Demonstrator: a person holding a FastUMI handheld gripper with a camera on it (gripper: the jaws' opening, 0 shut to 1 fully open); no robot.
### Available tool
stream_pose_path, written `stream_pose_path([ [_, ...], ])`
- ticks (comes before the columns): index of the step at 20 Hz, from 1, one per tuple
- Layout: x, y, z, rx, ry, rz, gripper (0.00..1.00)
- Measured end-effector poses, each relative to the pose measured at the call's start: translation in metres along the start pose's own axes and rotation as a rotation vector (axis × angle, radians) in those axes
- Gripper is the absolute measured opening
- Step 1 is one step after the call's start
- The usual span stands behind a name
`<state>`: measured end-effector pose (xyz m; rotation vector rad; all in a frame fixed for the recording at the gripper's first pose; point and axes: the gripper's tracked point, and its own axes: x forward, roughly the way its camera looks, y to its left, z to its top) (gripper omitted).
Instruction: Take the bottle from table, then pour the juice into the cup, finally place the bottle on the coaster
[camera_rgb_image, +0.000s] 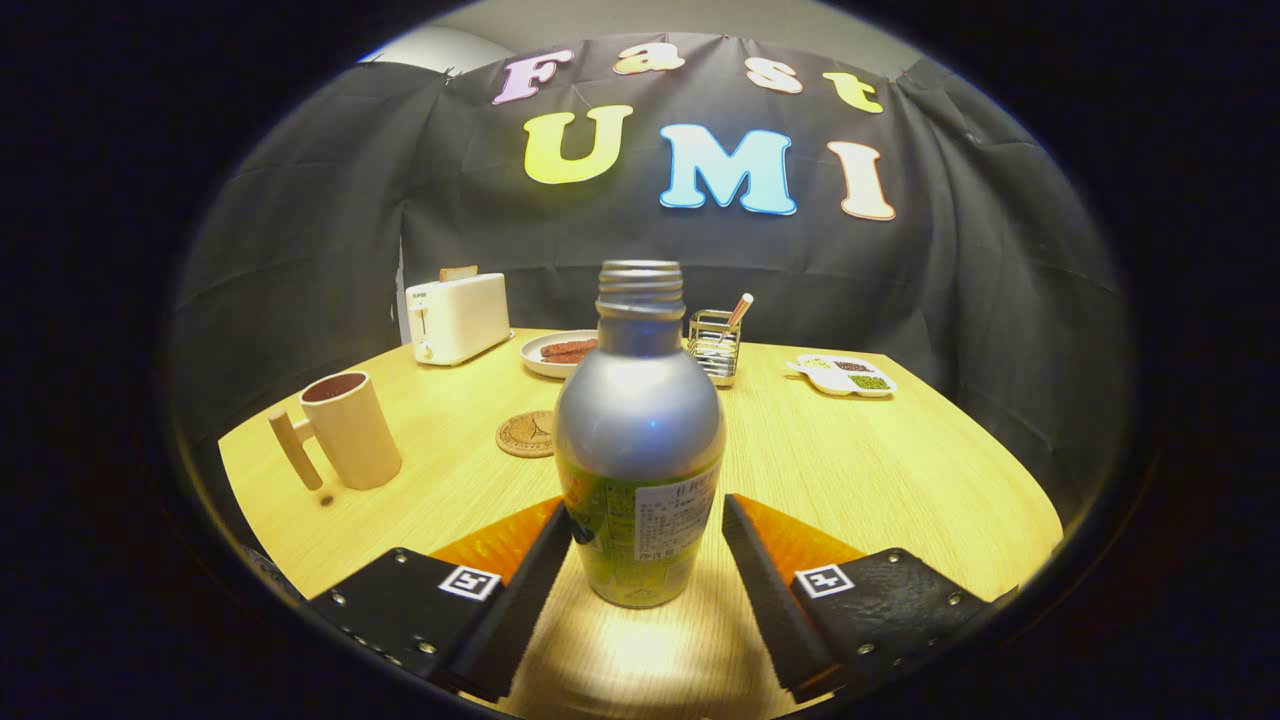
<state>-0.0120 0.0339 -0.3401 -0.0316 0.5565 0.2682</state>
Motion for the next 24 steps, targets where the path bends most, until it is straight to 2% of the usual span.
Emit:
stream_pose_path([
  [6,0.001,0.004,-0.011,-0.001,0.034,0.007,0.89],
  [7,-0.002,0.004,-0.010,0.001,0.037,0.007,0.83],
  [8,0.003,0.005,-0.011,0.003,0.036,0.007,0.81],
  [15,0.006,0.005,-0.009,0.005,0.049,-0.003,0.79],
  [16,0.006,0.005,-0.008,-0.010,0.051,-0.014,0.75],
  [17,0.006,0.002,-0.007,-0.031,0.052,-0.027,0.75],
  [18,0.004,0.002,-0.007,-0.039,0.051,-0.025,0.68],
  [24,0.002,0.012,0.004,-0.057,0.060,-0.020,0.67],
])
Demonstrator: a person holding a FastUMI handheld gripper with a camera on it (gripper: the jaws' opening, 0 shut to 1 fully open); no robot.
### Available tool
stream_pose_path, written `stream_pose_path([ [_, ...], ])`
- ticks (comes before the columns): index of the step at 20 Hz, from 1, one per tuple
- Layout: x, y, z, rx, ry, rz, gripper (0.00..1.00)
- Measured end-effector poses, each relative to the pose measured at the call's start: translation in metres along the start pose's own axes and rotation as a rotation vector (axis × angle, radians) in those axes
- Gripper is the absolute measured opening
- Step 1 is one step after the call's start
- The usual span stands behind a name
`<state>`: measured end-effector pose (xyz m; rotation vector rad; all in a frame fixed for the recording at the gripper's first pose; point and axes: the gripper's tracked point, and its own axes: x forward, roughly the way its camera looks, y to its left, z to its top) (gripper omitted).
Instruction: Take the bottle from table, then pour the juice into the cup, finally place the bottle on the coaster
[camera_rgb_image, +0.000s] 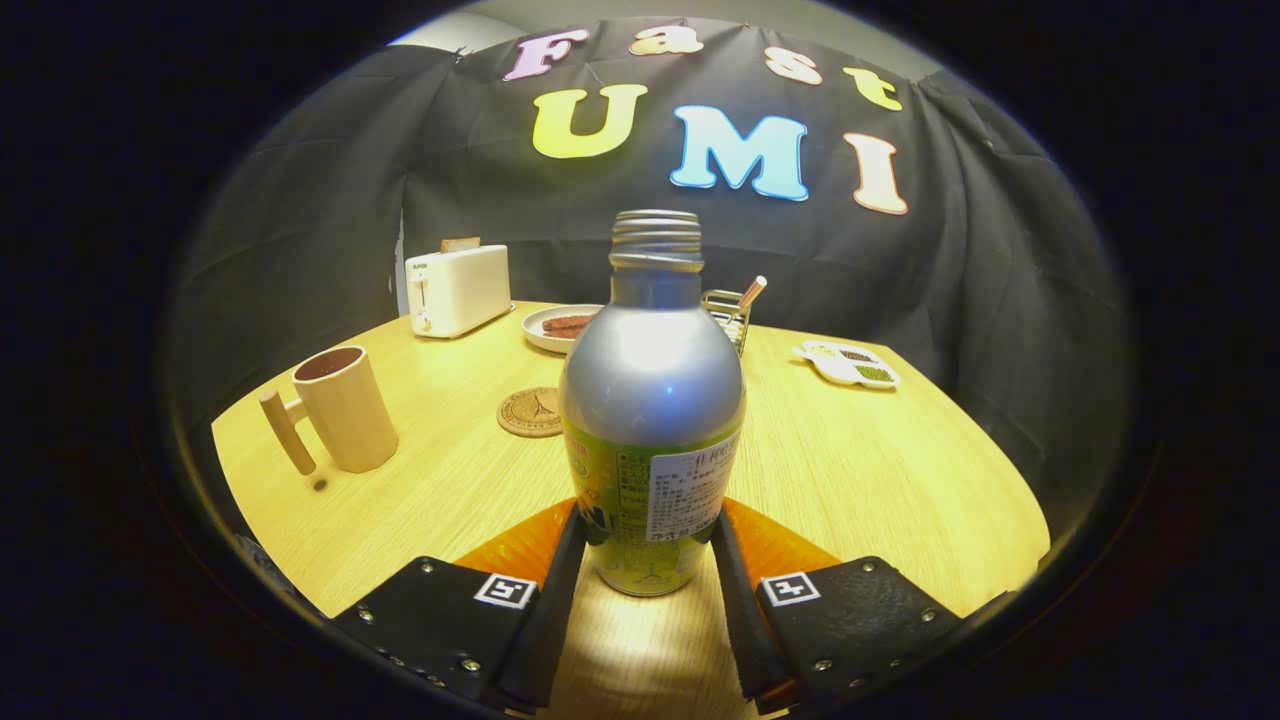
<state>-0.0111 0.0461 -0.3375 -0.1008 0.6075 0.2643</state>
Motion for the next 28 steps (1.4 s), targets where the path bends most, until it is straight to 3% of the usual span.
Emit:
stream_pose_path([
  [17,-0.005,0.049,0.062,-0.301,0.001,0.020,0.67],
  [28,0.003,0.075,0.060,-0.524,0.084,-0.006,0.67],
])
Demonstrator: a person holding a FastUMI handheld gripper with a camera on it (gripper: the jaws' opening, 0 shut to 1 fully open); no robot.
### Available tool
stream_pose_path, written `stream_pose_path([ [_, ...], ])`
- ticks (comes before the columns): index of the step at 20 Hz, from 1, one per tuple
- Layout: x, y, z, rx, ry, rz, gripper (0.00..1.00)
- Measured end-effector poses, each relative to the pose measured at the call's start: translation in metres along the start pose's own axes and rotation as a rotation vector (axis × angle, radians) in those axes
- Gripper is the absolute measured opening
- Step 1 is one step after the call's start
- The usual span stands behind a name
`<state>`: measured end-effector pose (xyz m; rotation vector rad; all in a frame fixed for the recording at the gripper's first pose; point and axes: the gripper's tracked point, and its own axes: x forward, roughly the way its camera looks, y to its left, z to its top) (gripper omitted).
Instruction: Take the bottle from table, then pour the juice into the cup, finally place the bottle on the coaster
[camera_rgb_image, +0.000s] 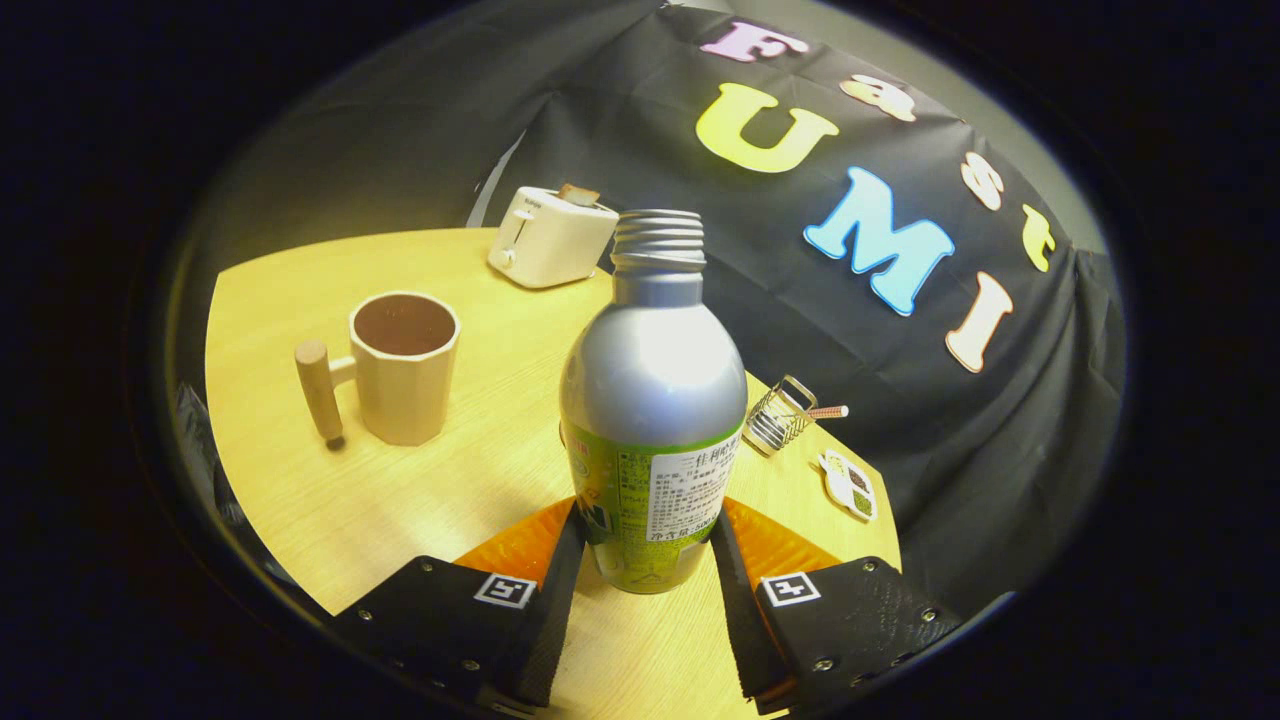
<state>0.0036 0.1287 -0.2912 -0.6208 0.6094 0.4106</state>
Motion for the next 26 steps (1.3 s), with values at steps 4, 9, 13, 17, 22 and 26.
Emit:
stream_pose_path([
  [4,-0.002,0.003,0.004,-0.116,0.019,-0.019,0.67],
  [9,-0.002,0.014,0.011,-0.225,0.041,-0.029,0.67],
  [13,0.000,0.019,0.017,-0.311,0.067,-0.039,0.67],
  [17,0.001,0.023,0.018,-0.373,0.095,-0.046,0.68],
  [22,0.003,0.030,0.023,-0.491,0.120,-0.071,0.67],
  [26,0.003,0.039,0.021,-0.596,0.152,-0.059,0.67],
])
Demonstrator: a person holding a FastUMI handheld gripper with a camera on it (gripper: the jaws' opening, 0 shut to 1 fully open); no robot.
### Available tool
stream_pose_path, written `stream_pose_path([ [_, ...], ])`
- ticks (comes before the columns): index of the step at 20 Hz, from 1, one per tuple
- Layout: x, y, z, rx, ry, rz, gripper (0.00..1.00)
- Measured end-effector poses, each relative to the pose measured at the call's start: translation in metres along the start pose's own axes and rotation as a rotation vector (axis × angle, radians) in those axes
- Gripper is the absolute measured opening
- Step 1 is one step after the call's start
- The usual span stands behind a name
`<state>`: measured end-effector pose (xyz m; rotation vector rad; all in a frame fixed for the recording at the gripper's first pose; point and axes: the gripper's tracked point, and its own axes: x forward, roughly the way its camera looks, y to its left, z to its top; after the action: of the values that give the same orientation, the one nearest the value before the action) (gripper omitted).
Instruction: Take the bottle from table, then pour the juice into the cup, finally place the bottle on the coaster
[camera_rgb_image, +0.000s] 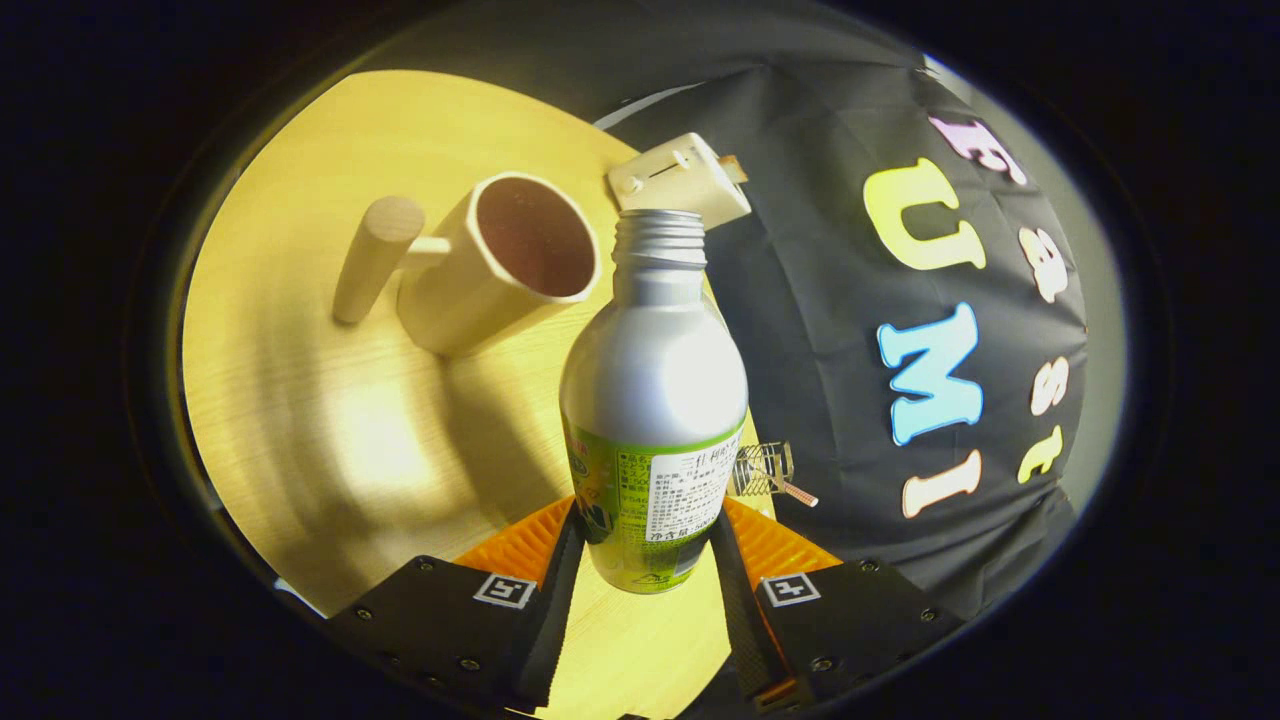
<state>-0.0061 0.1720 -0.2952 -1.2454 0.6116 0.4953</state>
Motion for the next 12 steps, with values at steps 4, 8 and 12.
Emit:
stream_pose_path([
  [4,0.001,0.000,0.003,-0.079,0.027,0.000,0.67],
  [8,0.006,-0.008,0.003,-0.142,0.065,-0.016,0.67],
  [12,0.010,-0.014,0.004,-0.192,0.092,-0.013,0.67],
])
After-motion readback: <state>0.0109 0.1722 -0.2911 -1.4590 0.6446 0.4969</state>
